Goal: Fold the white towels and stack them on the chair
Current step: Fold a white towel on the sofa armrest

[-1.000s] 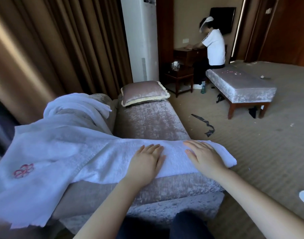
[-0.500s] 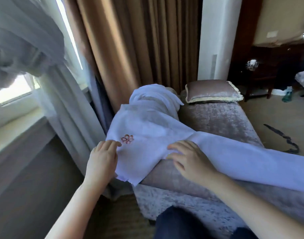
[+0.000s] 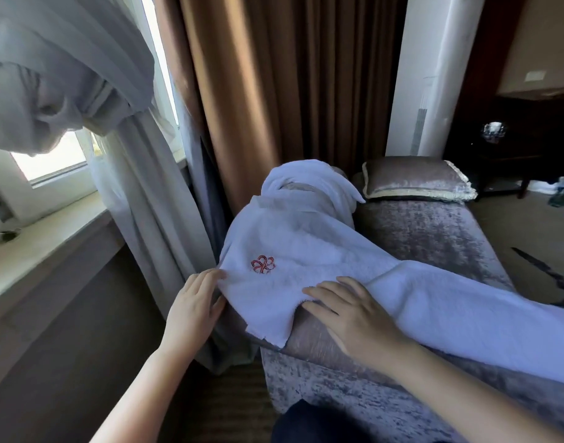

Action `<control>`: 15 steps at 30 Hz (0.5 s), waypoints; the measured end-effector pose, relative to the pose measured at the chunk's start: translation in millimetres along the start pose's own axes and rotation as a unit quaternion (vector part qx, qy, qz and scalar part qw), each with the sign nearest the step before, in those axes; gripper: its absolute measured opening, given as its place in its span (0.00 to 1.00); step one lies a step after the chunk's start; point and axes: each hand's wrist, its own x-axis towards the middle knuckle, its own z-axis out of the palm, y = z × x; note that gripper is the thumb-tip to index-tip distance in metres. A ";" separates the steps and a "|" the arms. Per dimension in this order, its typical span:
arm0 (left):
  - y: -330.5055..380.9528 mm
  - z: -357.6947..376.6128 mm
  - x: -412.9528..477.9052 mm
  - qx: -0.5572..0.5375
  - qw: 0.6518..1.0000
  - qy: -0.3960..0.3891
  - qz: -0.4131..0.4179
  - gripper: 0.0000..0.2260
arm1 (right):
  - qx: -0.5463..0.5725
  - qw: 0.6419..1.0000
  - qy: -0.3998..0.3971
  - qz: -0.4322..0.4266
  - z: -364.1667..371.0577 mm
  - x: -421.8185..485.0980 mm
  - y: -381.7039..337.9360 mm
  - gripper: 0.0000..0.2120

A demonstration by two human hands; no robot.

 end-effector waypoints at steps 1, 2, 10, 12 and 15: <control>-1.0 0.7 3.4 0.009 1.000 0.004 0.019 0.15 | 0.006 1.000 0.021 0.009 -0.7 5.8 0.6 0.18; -1.9 1.5 6.4 0.016 0.999 0.006 0.037 0.12 | 0.012 0.999 0.041 0.024 -1.7 13.2 1.4 0.17; 16.1 -3.0 35.4 -0.170 0.971 0.036 -0.162 0.11 | 0.096 0.965 0.046 0.241 -5.1 102.7 37.8 0.20; 12.7 -7.9 43.3 -0.209 0.960 0.045 -0.179 0.07 | 0.106 0.954 -0.011 0.280 2.0 118.0 50.4 0.18; 4.2 -17.3 54.1 -0.220 0.952 0.065 -0.202 0.08 | 0.089 0.941 -0.099 0.310 15.5 136.3 58.6 0.13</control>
